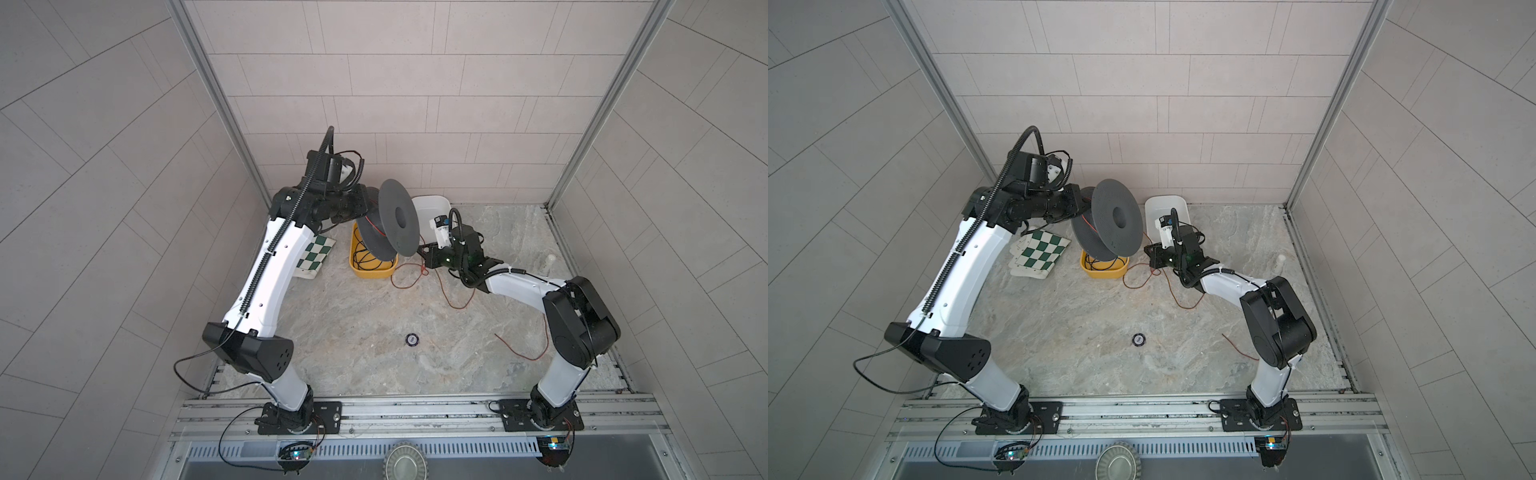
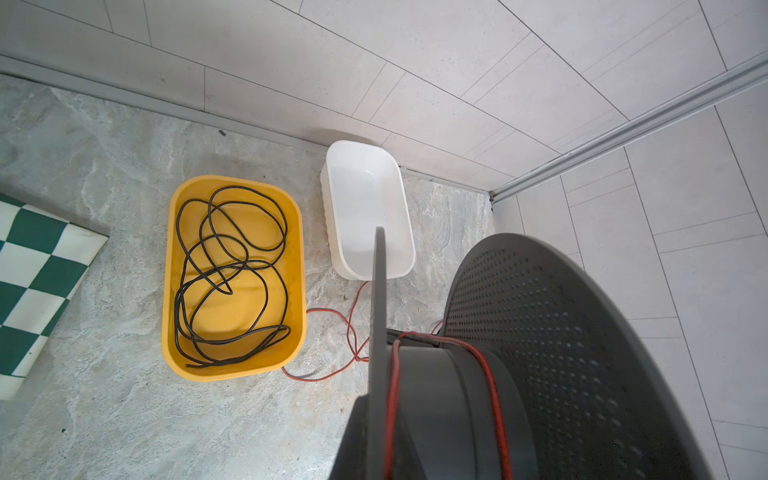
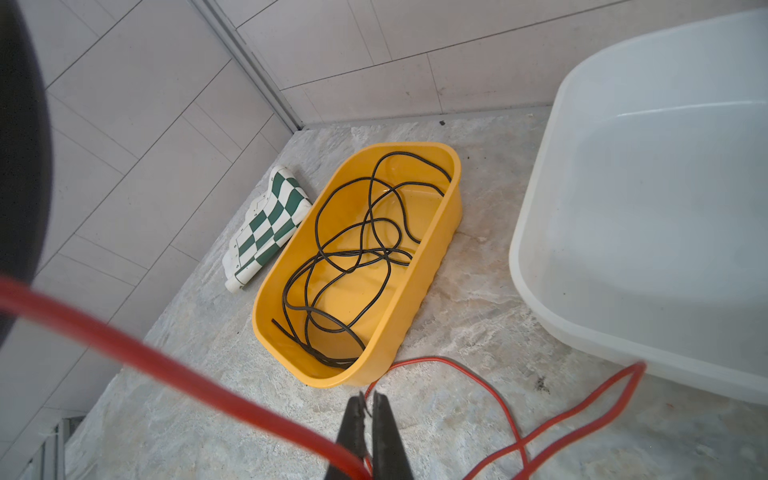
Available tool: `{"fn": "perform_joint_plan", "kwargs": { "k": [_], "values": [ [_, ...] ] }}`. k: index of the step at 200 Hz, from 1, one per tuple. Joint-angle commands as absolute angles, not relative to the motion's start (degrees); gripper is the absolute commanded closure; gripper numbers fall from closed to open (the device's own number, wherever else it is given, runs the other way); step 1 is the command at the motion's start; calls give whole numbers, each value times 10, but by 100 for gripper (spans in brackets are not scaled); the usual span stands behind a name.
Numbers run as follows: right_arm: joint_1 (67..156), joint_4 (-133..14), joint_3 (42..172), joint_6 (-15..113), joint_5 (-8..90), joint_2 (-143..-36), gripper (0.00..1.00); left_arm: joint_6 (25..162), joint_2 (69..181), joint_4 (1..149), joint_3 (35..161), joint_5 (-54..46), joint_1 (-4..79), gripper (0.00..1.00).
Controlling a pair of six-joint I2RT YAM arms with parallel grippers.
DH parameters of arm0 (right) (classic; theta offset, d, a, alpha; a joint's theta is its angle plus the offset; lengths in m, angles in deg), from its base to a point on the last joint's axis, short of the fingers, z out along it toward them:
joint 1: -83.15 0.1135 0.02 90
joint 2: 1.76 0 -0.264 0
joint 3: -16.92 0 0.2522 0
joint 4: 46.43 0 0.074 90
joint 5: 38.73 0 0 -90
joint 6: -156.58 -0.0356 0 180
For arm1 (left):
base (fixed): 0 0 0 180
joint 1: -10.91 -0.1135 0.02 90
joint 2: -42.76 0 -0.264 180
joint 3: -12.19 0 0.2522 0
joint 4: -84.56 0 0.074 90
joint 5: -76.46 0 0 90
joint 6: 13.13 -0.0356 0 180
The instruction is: Wrap the cables
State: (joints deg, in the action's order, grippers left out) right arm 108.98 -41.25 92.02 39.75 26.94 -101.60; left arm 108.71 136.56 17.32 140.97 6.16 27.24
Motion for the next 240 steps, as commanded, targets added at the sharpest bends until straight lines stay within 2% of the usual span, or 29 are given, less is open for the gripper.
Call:
{"fn": "perform_joint_plan", "kwargs": {
  "k": [1,49,101,167,240],
  "values": [
    [1089,-434,905,391,279,-1026,100,1125,1323,270,1411,66,262,100],
    [1112,-493,904,433,307,-990,100,1173,1294,334,1339,5,260,100],
    [1184,-618,922,543,405,-926,100,1216,1275,389,1268,-90,261,100],
    [1271,-796,1039,627,525,-893,100,1214,1266,417,1216,-194,271,100],
    [1310,-874,1120,662,564,-883,100,1195,1275,415,1216,-287,311,100]
  ]
}}
